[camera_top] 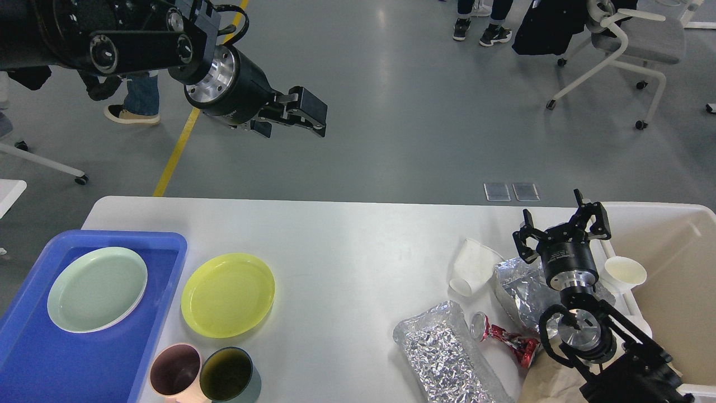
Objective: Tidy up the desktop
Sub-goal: 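Lower the left gripper toward the pink-and-white mug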
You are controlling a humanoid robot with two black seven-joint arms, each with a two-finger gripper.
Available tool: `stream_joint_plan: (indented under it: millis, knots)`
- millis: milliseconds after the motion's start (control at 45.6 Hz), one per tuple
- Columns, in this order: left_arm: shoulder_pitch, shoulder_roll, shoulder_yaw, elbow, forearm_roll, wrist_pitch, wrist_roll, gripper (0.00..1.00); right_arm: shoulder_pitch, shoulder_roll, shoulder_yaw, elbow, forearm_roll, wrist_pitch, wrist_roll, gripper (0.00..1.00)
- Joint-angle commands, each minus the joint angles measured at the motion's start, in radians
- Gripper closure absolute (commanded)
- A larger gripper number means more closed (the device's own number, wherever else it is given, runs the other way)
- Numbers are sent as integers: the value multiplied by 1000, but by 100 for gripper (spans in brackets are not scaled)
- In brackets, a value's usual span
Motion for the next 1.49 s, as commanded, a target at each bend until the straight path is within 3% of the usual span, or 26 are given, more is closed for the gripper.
stream_joint_plan:
  millis: [0, 285, 504, 920, 1183, 1468]
  knots:
    - [-24, -16, -30, -21, -1, -39, -11, 4, 0, 0, 0, 2, 0, 0, -1, 0]
    - [-16, -53, -47, -27, -1, -79, -8, 4, 0, 0, 0, 2, 0, 0, 0, 0]
    - [2, -54, 0, -104, 28, -252, 3, 4, 0, 0, 0, 2, 0, 0, 0, 0]
    - [2, -24, 106, -397, 133, -246, 23, 6, 0, 0, 0, 3, 0, 0, 0, 0]
    - [45, -22, 241, -503, 169, -145, 19, 6, 0, 0, 0, 3, 0, 0, 0, 0]
    - [228, -24, 395, -506, 169, 114, 19, 6, 0, -2, 0, 3, 0, 0, 0, 0]
